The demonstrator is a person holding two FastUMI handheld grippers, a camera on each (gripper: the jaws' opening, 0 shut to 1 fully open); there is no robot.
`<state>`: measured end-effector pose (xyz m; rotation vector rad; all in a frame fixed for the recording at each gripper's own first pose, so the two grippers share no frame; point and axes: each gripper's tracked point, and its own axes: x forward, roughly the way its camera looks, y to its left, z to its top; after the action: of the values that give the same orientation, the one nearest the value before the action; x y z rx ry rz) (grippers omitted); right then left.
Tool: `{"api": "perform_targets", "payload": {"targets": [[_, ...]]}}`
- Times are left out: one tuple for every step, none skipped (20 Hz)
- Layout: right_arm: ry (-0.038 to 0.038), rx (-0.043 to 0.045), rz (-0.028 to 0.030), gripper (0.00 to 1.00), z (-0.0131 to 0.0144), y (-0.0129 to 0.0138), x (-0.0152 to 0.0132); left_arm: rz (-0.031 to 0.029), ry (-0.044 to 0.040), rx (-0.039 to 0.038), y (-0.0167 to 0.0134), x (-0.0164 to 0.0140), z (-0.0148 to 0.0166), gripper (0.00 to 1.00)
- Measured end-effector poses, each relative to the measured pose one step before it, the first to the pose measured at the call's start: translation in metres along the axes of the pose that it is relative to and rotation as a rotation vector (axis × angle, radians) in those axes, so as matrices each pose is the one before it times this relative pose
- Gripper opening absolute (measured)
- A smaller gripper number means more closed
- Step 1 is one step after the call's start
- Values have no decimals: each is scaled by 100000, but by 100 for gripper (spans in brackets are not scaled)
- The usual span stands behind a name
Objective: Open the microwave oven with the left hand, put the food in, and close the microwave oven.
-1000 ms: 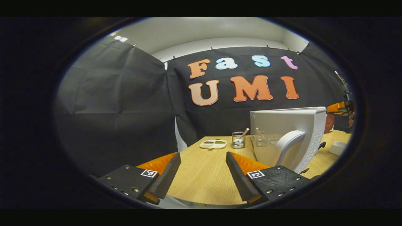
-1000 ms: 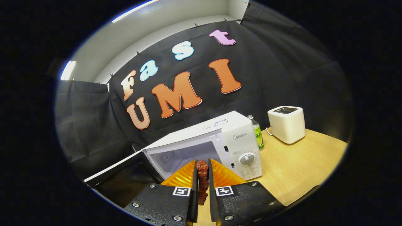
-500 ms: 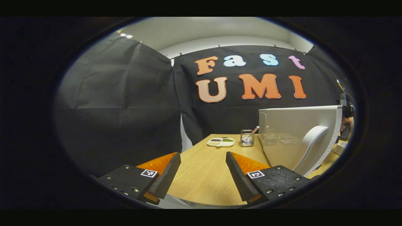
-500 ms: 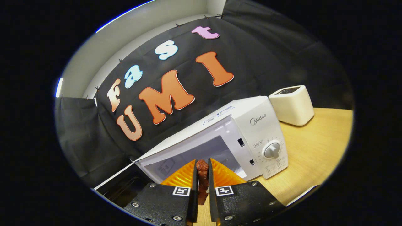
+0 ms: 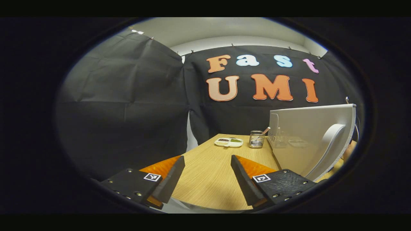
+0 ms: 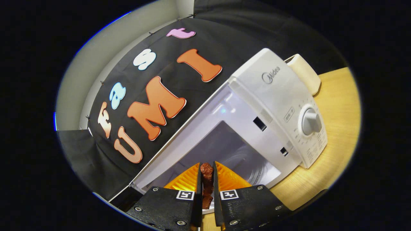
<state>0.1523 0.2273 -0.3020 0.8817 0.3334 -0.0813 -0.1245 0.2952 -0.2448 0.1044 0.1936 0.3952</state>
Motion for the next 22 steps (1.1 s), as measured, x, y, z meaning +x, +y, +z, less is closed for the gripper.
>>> {"api": "perform_targets", "payload": {"targets": [[-526,-1070,-811,15,-671,74,651,-67,494,69,-1,9,-192,87],[-1080,-1344,-1242,15,-470,-96,830,387,29,134,279,23,-166,87],[-691,-719,-907,15,-422,-118,716,259,113,-64,202,-93,39,85],[-1313,-315,-528,15,-271,-367,785,581,-231,-308,203,-47,-10,84],[-301,298,-1063,15,-287,-381,790,13,198,-533,29,17,-1,89],[344,1832,-821,15,-306,-460,860,-307,175,-234,-117,-16,-264,87],[-25,3214,187,15,-259,47,417,-81,220,18,-42,-50,-103,87],[-1009,1334,-1384,15,9,-176,589,-44,387,242,43,100,-173,87],[-2105,-242,-859,15,48,-203,494,604,479,288,25,204,-209,87],[-1864,-2049,-1981,15,-39,-241,345,373,874,481,46,60,-231,87],[-1540,-1741,52,15,-125,299,149,429,426,621,-75,141,-90,87],[-777,-2983,-476,15,-96,135,41,-85,-244,441,-106,17,234,86],[-1493,-3046,-42,15,-161,94,197,-168,-371,249,-242,-13,165,85],[-805,-3683,-1294,15,-141,-127,176,-345,-102,276,-166,37,87,89],[-397,-3016,-691,17,-112,-53,249,-31,-234,370,-193,55,24,89],[-23,-2841,-83,18,-46,-58,93,5,-34,324,-130,-12,93,89],[-187,-2177,-529,20,-209,-252,143,-75,71,129,-133,58,-15,89],[-197,-1808,-1004,21,102,-349,95,-196,-52,155,-172,3,76,87],[675,-2879,-1434,24,-243,-594,196,-89,-259,130,-93,-61,62,87],[454,-3253,-1906,27,-167,-598,114,-174,-143,83,-75,-38,118,87],[937,-3479,-560,31,-215,-334,69,-12,-80,197,-105,42,19,87],[1986,-1763,-990,34,-305,-325,71,-442,292,271,-254,22,-33,87]]}}
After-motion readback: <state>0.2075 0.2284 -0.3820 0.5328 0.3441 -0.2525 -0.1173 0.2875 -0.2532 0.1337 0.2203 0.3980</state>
